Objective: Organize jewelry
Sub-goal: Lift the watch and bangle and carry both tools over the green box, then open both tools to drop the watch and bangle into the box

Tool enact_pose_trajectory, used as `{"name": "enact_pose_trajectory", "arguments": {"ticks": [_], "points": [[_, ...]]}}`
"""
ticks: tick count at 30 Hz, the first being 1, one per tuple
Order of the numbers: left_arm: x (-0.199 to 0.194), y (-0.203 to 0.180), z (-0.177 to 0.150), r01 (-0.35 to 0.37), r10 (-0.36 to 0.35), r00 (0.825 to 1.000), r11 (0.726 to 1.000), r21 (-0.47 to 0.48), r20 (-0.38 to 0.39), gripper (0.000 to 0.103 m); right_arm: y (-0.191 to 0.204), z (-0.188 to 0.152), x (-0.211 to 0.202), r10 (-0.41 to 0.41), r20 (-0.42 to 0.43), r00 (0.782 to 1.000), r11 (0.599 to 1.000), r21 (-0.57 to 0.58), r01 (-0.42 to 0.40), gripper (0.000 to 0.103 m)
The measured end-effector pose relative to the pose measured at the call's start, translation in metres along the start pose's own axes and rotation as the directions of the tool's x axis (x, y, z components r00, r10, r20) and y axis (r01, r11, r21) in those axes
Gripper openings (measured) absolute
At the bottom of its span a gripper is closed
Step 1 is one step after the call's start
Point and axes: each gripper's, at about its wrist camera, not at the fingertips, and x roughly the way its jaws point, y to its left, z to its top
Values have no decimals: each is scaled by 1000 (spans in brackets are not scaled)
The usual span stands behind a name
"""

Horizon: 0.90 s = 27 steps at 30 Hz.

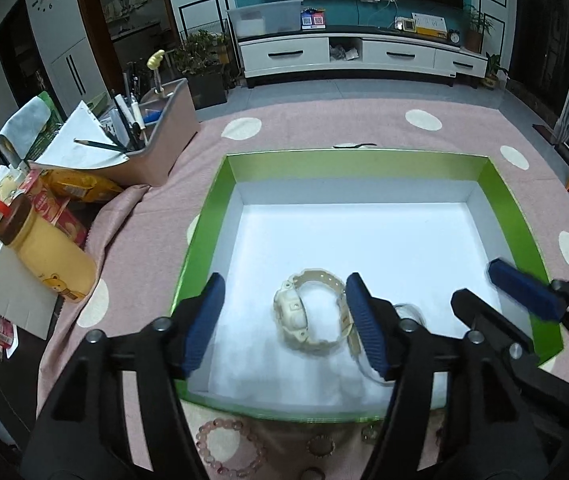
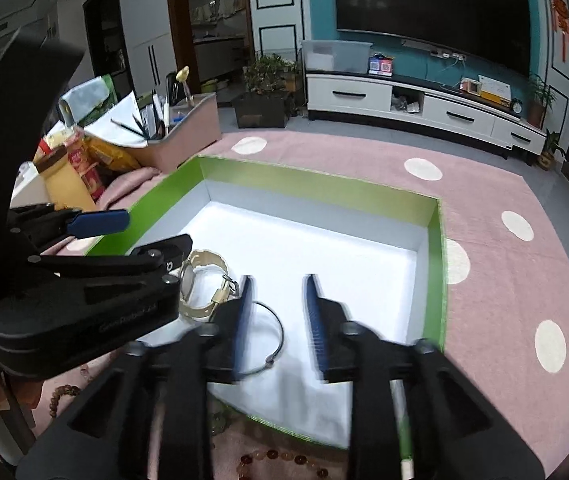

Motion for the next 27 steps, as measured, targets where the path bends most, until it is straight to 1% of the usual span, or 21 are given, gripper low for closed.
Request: {"name": "enact_pose_trajectory", "arguments": {"ticks": [1, 4, 6, 11, 16, 19, 22, 27], "points": [[-3, 1, -1, 0, 0, 1000, 1000, -2, 0, 70, 0, -1, -6, -1, 7, 1000, 1000, 5, 1, 38], [-17, 6, -7, 5, -5, 1000, 1000, -11, 7, 77, 1, -7, -25, -9, 24, 1000, 1000, 15, 8, 46], [-31, 10, -15, 14, -13, 1000, 1000, -19, 15, 87, 2, -13, -39, -19, 38, 999, 1000, 22, 18, 59], [-56, 18, -37, 35, -35, 999, 999, -28, 12, 92, 0, -28, -69, -20, 52, 998, 998, 62, 17, 70], [-82, 25, -62, 60, -60, 998, 998, -35, 9, 96, -5, -43, -100, -4, 74, 997, 996, 95, -3, 72], [-92, 27, -76, 60, -60, 998, 997, -37, 5, 97, -8, -52, -115, 2, 78, 997, 995, 104, -10, 72], [-100, 30, -90, 79, -79, 997, 996, -48, -4, 97, -12, -63, -129, -3, 77, 997, 994, 110, -6, 72], [-111, 42, -106, 88, -88, 996, 993, -80, -5, 97, -25, -76, -147, -16, 71, 997, 989, 147, 5, 72]]}}
